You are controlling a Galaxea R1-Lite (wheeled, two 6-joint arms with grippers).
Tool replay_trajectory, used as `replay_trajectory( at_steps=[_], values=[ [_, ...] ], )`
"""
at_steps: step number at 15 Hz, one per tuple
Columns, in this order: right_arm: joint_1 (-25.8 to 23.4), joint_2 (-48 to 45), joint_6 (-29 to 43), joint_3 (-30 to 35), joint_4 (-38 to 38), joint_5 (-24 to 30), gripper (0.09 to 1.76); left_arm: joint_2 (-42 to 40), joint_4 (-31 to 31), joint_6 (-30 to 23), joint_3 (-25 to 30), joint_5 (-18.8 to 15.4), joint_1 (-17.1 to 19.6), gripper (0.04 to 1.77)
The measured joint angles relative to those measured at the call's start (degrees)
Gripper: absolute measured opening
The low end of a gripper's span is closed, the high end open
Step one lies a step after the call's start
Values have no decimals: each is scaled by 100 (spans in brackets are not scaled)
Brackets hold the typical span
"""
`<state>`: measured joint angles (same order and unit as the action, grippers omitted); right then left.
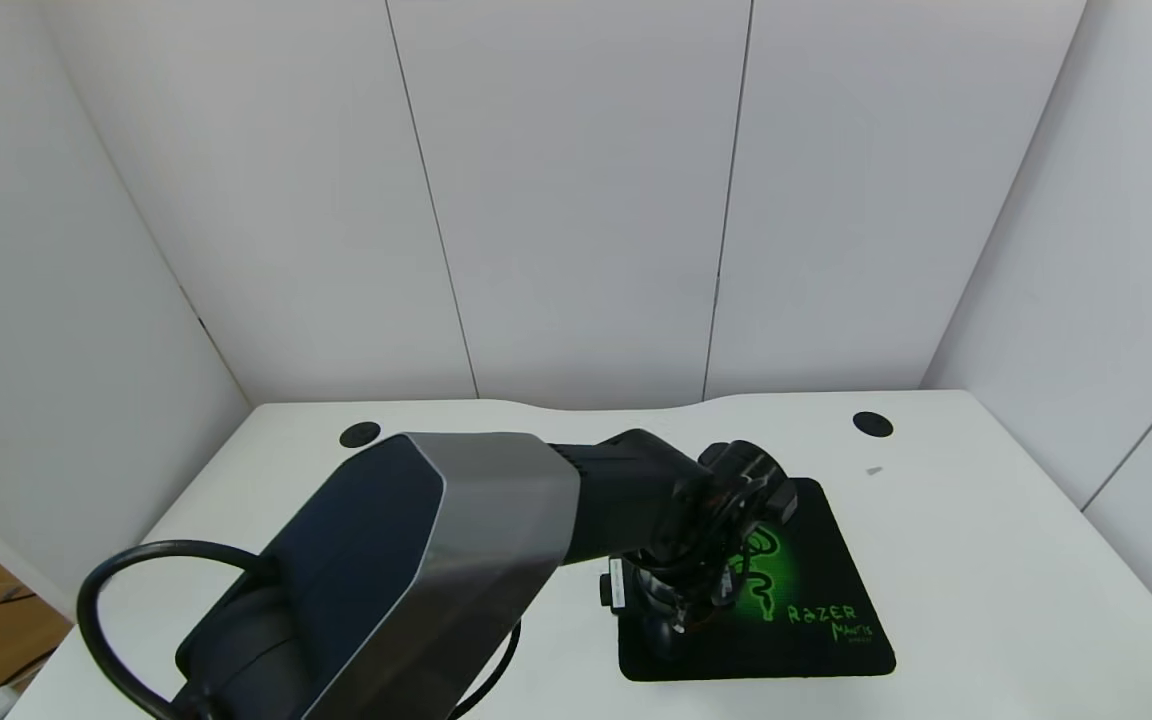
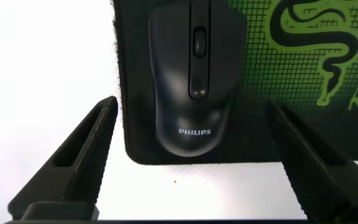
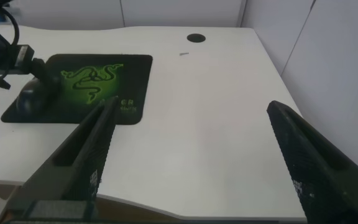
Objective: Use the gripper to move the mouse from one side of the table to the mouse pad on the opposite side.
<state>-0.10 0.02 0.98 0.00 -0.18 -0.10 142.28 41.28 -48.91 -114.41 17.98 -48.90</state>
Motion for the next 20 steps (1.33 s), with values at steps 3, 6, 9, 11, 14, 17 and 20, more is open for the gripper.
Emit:
replay_trajectory(
  at_steps=[3, 6, 9, 11, 14, 17, 20],
  values=[
    [0, 0, -2, 0, 0, 0, 171, -357, 7, 246, 73, -2, 166, 169],
    [0, 0, 0, 0, 0, 0, 171, -827, -20, 397, 300, 0, 435, 170],
    [0, 0, 0, 0, 0, 2, 171, -1345, -61, 507, 653, 13, 811, 170],
    [0, 0, 0, 0, 2, 0, 171, -1736, -168, 624, 978, -2, 1108, 170],
    [0, 0, 0, 0, -2, -1, 171, -2483, -775, 931, 1882, -46, 1637, 170],
    [0, 0, 2, 0, -2, -1, 171, -3334, -1755, 1470, 3001, -63, 2399, 171],
    [0, 0, -2, 0, 0, 0, 171, -4145, -2442, 2018, 3939, -336, 3241, 171]
  ],
)
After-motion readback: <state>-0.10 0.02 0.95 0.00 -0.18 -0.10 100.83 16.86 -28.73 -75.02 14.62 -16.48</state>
